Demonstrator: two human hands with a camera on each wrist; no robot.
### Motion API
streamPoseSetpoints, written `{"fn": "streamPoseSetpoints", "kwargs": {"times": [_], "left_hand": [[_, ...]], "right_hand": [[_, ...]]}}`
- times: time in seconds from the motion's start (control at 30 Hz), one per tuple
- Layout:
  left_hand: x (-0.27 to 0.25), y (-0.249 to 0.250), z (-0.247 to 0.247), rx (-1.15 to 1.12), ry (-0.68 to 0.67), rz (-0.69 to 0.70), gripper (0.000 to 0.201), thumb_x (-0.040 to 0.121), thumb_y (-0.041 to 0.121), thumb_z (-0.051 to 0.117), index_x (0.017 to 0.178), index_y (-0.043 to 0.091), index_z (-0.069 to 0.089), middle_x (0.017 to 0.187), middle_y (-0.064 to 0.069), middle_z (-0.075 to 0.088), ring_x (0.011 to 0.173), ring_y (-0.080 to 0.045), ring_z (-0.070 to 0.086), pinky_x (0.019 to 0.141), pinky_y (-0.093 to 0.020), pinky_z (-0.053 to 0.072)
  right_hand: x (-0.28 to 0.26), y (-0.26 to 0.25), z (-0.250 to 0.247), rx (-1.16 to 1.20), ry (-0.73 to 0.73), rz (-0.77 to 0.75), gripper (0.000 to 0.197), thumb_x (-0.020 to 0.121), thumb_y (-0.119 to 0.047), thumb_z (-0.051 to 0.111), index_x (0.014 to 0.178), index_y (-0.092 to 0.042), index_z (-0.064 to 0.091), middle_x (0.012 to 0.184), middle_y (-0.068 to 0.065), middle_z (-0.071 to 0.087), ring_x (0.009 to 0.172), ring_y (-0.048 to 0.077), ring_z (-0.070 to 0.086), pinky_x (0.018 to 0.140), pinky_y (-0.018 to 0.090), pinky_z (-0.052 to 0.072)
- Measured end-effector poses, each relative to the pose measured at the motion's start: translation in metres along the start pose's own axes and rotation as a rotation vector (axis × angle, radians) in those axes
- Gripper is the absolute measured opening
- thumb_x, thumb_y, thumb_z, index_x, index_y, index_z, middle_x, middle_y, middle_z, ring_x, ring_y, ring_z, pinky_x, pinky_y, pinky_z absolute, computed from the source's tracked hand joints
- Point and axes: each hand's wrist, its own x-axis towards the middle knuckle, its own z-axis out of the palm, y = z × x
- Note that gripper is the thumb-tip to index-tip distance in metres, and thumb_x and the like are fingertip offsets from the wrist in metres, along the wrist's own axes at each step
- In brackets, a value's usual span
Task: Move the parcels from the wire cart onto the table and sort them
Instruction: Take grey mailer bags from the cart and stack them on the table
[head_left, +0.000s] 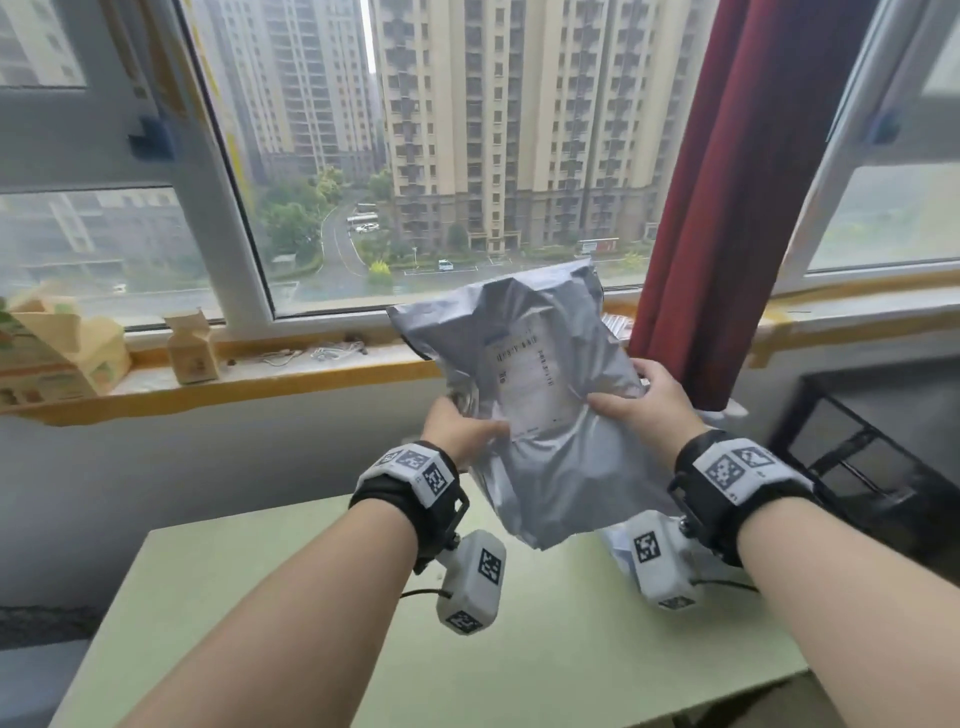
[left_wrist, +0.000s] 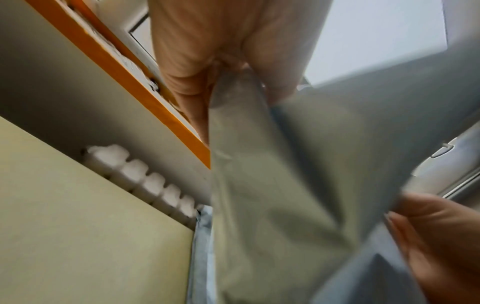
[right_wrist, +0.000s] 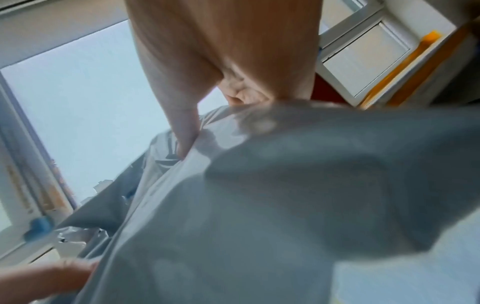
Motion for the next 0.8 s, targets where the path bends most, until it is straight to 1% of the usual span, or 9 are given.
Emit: {"fn": "streamPoseSetpoints", "kwargs": {"times": [0.07, 0.17, 0.33, 0.4, 0.47, 0.57, 0.67, 0.73, 0.8], "left_hand": [[0.011, -0.003, 0.034, 0.105, 0.036, -0.005, 0.058, 0.058, 0.017, 0.078, 0.111, 0.005, 0.057, 0.107, -0.012, 0.067, 0.094, -0.029, 0.066, 0.086, -0.043, 0.056], [0.023, -0.004, 0.08, 0.205, 0.091, 0.027, 0.029, 0.076, 0.005, 0.066, 0.105, 0.004, 0.06, 0.104, -0.014, 0.067, 0.096, -0.03, 0.064, 0.087, -0.038, 0.053], [0.049, -0.008, 0.143, 0.196, 0.049, 0.012, 0.032, 0.082, 0.004, 0.055, 0.114, 0.003, 0.057, 0.114, -0.016, 0.064, 0.105, -0.032, 0.061, 0.092, -0.04, 0.05], [0.059, -0.013, 0.159, 0.213, 0.027, -0.029, 0.031, 0.082, 0.004, 0.053, 0.114, 0.005, 0.053, 0.111, -0.013, 0.061, 0.104, -0.031, 0.059, 0.09, -0.038, 0.05], [0.066, -0.02, 0.17, 0.215, -0.002, -0.078, 0.027, 0.082, 0.005, 0.053, 0.108, 0.009, 0.047, 0.105, -0.013, 0.059, 0.1, -0.033, 0.061, 0.088, -0.041, 0.053], [0.075, -0.032, 0.18, 0.196, -0.072, -0.137, 0.039, 0.081, 0.003, 0.057, 0.117, 0.007, 0.044, 0.108, -0.017, 0.059, 0.099, -0.034, 0.062, 0.089, -0.045, 0.053], [0.082, -0.046, 0.185, 0.307, -0.035, -0.158, 0.049, 0.082, 0.008, 0.06, 0.127, 0.008, 0.039, 0.12, -0.013, 0.058, 0.108, -0.032, 0.059, 0.094, -0.04, 0.049], [0.085, -0.051, 0.187, 0.354, 0.009, -0.139, 0.067, 0.083, 0.018, 0.064, 0.14, 0.012, 0.029, 0.13, -0.011, 0.054, 0.117, -0.03, 0.055, 0.099, -0.035, 0.045], [0.09, -0.051, 0.19, 0.342, 0.028, -0.086, 0.086, 0.08, 0.019, 0.065, 0.149, 0.019, 0.015, 0.145, -0.01, 0.04, 0.129, -0.028, 0.045, 0.105, -0.033, 0.038]], "right_hand": [[0.02, 0.016, -0.028, -0.101, 0.078, -0.01, 0.066, 0.072, -0.017, 0.083, 0.13, -0.014, 0.051, 0.115, 0.003, 0.062, 0.102, 0.02, 0.06, 0.097, 0.037, 0.047], [0.044, 0.04, -0.066, -0.179, 0.153, -0.007, 0.062, 0.073, -0.013, 0.08, 0.129, -0.015, 0.053, 0.116, 0.004, 0.062, 0.101, 0.02, 0.059, 0.098, 0.036, 0.045], [0.08, 0.075, -0.114, -0.343, 0.204, 0.019, 0.056, 0.08, -0.013, 0.074, 0.131, -0.013, 0.051, 0.125, 0.008, 0.06, 0.112, 0.028, 0.057, 0.094, 0.031, 0.041], [0.091, 0.089, -0.121, -0.396, 0.209, 0.054, 0.053, 0.083, -0.016, 0.072, 0.132, -0.015, 0.052, 0.127, 0.007, 0.06, 0.115, 0.029, 0.056, 0.094, 0.032, 0.041], [0.101, 0.101, -0.124, -0.443, 0.213, 0.094, 0.05, 0.085, -0.02, 0.069, 0.132, -0.017, 0.052, 0.13, 0.008, 0.059, 0.117, 0.03, 0.054, 0.096, 0.033, 0.041], [0.114, 0.122, -0.122, -0.538, 0.191, 0.169, 0.046, 0.088, -0.025, 0.064, 0.132, -0.018, 0.052, 0.133, 0.01, 0.056, 0.118, 0.033, 0.053, 0.097, 0.035, 0.041], [0.12, 0.142, -0.114, -0.756, 0.069, 0.266, 0.05, 0.089, -0.034, 0.056, 0.137, -0.025, 0.047, 0.138, 0.012, 0.048, 0.125, 0.035, 0.046, 0.104, 0.042, 0.039], [0.123, 0.145, -0.103, -0.88, 0.04, 0.214, 0.052, 0.091, -0.036, 0.05, 0.142, -0.03, 0.04, 0.148, 0.01, 0.033, 0.136, 0.032, 0.031, 0.11, 0.048, 0.031], [0.129, 0.14, -0.088, -0.934, -0.002, 0.066, 0.054, 0.094, -0.036, 0.044, 0.146, -0.033, 0.03, 0.159, 0.005, 0.015, 0.146, 0.026, 0.011, 0.116, 0.052, 0.017]]}}
